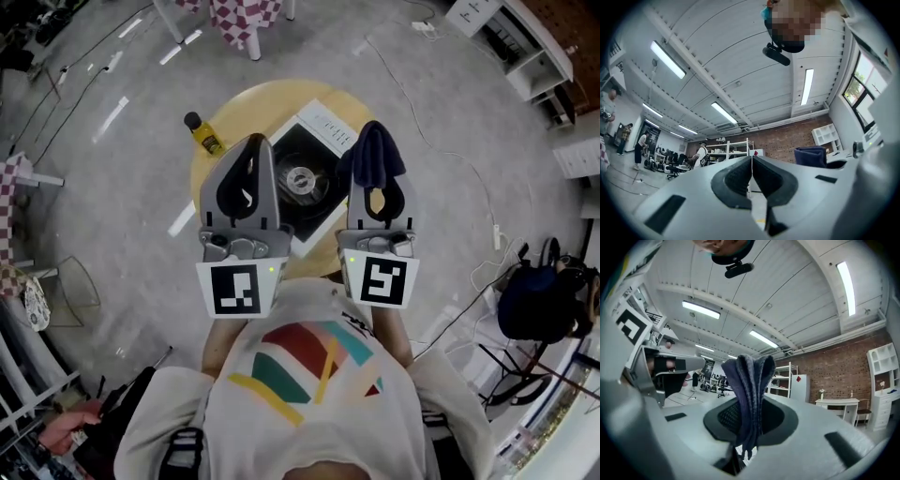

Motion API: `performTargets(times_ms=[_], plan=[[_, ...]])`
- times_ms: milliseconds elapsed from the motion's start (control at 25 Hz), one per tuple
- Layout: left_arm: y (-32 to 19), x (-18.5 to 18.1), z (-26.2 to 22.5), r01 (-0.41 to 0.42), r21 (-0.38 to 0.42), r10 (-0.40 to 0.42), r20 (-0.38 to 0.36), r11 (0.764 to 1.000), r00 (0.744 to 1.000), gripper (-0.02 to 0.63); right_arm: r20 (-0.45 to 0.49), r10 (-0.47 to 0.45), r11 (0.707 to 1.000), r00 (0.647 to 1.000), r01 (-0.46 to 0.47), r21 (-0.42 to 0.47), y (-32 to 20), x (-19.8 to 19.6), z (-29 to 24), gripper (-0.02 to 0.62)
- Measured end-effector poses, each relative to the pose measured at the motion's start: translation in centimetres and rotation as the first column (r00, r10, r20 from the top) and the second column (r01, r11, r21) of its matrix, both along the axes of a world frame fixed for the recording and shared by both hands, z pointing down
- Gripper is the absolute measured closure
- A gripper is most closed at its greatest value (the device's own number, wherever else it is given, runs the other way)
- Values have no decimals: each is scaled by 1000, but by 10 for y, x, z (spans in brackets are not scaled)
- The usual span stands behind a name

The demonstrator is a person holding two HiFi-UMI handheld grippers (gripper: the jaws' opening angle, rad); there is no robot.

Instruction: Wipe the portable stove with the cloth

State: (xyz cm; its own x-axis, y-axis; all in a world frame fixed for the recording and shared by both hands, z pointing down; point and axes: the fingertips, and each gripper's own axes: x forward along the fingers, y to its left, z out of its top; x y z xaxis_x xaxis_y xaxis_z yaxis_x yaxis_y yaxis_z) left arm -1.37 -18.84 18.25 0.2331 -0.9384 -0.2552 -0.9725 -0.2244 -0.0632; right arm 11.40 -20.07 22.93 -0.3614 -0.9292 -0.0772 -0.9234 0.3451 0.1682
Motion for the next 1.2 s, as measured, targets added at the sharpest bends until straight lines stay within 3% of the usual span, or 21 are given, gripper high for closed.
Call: performTargets(times_ms=[360, 800, 1040, 1200], plan=[[-1, -15, -1, 62, 27, -61, -8, 998, 998, 600, 21, 68, 998, 997, -69, 12, 2, 14, 6, 565], [-3, -19, 14, 66, -30, -65, 36, 997, 997, 600, -5, 67, 998, 998, -67, -9, -5, 10, 11, 565], [-14, -27, 19, 76, -39, -75, 30, 996, 997, 600, -22, 77, 992, 997, -79, -96, -16, 6, 29, 565], [-19, -32, 4, 102, 15, -102, 0, 995, 995, 600, -11, 74, 991, 997, -75, -113, -17, 4, 34, 565]])
